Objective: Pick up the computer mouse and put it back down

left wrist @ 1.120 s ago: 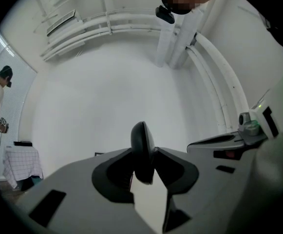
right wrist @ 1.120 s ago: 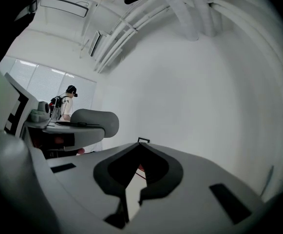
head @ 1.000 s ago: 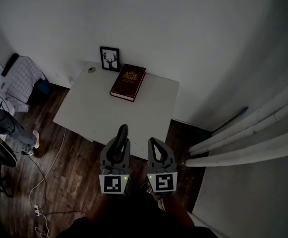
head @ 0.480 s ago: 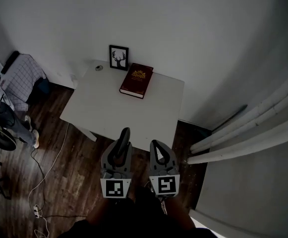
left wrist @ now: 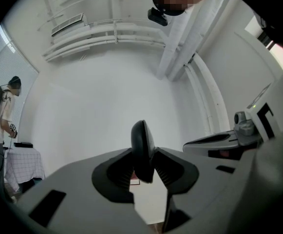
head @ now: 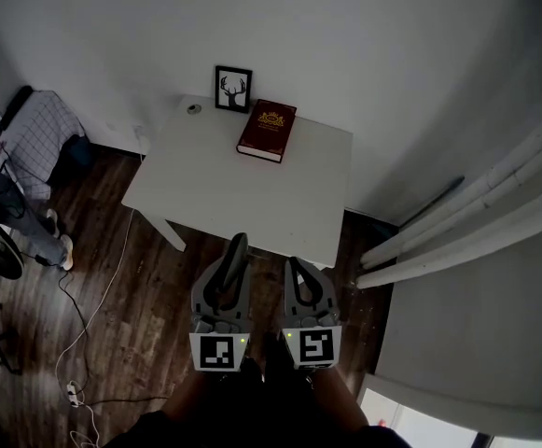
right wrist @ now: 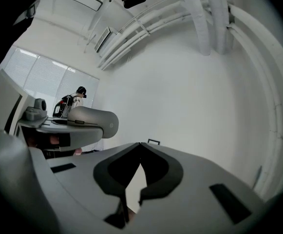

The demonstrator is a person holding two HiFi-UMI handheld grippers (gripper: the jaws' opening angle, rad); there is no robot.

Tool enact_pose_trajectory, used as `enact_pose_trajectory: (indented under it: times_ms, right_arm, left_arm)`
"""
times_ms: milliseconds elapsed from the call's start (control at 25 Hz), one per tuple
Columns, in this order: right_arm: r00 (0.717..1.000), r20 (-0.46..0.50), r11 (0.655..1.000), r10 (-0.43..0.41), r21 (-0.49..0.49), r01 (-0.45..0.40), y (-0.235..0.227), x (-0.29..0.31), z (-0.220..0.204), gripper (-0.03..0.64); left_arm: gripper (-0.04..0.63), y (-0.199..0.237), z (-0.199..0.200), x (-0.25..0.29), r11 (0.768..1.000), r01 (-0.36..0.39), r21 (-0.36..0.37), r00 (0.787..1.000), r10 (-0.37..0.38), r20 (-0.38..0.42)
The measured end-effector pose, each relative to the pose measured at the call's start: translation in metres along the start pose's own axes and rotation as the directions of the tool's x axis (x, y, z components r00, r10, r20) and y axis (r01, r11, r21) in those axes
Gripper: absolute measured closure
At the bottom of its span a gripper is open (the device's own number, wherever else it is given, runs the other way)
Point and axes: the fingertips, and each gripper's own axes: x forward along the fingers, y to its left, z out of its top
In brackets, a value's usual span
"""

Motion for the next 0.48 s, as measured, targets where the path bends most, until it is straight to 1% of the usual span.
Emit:
enact_pose_trajectory:
  times_ms: [80,160,240,360,480]
  right_arm:
    - [1.0,0.006,1.0,0.006,0.003,-0.006,0.007,-0.002,-0.002,0.598]
    - [1.0,0.014,1.0,0.021,-0.004,-0.021,0.011,-0.002,-0.002,0.598]
    - [0.999,0.013,0.999,0.037,-0.013,-0.037,0.013,0.001,0.006,0.598]
    - [0.999,0.021,0.999,0.05,-0.022,-0.049,0.012,0.006,0.016,0.597]
    - [0.998,0.028,0.997,0.064,-0.032,-0.063,0.008,0.01,0.018,0.598]
  left_arm:
    - [0.472,0.003,0.004,-0.005,1.0,-0.006,0.003,1.0,0.006,0.017]
    - [0.472,0.005,0.006,-0.009,1.0,-0.018,0.017,1.0,0.018,0.016]
    - [0.472,0.006,0.01,-0.008,0.999,-0.032,0.033,0.999,0.031,0.023]
    - [0.472,0.004,0.015,-0.004,0.998,-0.028,0.056,0.999,0.026,0.036]
    - [0.472,0.003,0.014,0.0,0.999,-0.044,0.02,0.999,0.044,0.024]
